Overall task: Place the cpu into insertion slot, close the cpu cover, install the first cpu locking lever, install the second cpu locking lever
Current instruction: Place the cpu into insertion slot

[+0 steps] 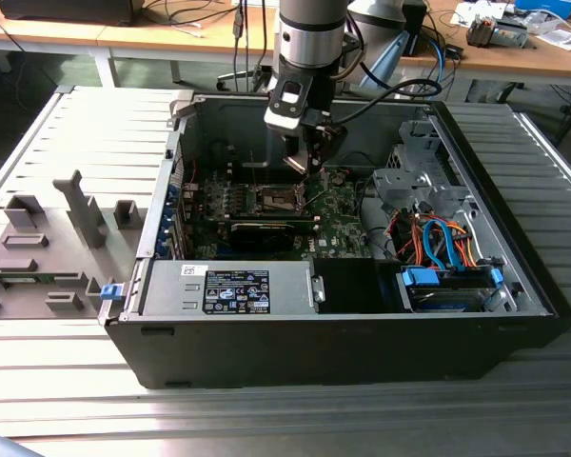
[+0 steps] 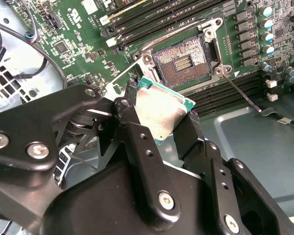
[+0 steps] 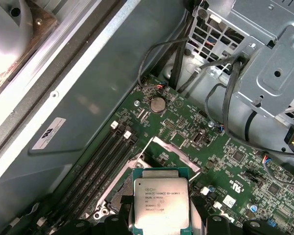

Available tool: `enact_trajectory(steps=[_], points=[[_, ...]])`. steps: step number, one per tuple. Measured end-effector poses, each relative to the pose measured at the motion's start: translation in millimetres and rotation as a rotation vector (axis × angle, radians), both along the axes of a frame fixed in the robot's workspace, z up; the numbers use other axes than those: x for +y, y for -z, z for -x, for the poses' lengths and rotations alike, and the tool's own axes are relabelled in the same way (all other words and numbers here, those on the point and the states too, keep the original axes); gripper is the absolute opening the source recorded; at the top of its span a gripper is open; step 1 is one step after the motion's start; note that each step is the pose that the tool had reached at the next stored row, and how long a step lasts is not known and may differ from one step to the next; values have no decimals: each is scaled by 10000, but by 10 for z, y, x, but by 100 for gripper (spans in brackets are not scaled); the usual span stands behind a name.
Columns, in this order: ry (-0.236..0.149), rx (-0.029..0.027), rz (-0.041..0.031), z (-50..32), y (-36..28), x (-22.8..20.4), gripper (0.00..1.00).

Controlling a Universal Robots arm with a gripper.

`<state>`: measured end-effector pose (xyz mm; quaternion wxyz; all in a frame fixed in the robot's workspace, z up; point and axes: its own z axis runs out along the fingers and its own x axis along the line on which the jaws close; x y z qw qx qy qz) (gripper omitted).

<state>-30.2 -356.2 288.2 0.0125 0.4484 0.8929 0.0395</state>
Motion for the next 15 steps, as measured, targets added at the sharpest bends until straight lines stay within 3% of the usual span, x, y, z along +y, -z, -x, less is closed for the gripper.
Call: enact_trajectory(steps=[15], points=[[314, 0, 5, 0, 0, 0, 54]])
